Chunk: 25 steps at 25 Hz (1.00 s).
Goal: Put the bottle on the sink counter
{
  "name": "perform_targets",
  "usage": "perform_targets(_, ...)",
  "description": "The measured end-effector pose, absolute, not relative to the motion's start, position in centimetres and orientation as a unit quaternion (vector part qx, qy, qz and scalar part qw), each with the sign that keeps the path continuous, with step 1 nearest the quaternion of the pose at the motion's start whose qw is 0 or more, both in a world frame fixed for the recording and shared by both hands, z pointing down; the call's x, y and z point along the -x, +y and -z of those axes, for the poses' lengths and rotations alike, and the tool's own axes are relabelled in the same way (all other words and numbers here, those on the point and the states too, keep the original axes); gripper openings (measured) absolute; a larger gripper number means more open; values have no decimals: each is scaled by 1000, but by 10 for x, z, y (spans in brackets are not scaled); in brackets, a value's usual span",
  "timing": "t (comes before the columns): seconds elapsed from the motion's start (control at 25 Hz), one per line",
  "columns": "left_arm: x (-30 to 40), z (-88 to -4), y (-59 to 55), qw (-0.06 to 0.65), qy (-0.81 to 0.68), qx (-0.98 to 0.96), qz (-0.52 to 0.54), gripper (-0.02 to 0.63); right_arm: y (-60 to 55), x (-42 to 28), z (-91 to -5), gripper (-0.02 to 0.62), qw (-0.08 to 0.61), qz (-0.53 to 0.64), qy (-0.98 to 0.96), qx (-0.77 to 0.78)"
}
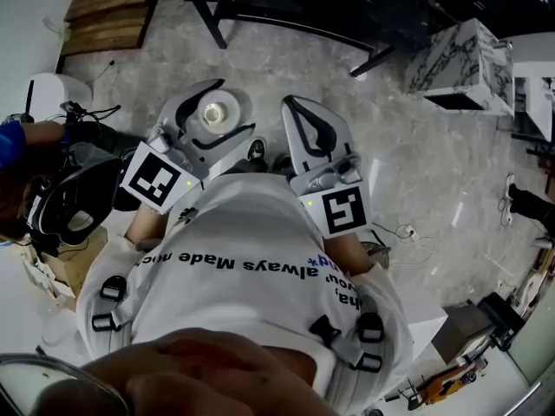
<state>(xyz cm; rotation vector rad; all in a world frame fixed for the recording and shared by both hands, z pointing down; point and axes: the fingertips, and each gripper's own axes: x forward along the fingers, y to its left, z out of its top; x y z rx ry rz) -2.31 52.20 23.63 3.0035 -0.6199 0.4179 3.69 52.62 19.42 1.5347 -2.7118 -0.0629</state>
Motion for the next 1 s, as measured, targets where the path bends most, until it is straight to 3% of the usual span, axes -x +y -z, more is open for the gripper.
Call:
perform_targets(0.48,33,-238,484,31,-195,-972,-131,336,491,-20,-199,5,15,14,-873,-487)
perform_targets(1.0,-7,-242,409,22,-191,-971,-141,336,418,-62,-203,5,11,12,-872,-489)
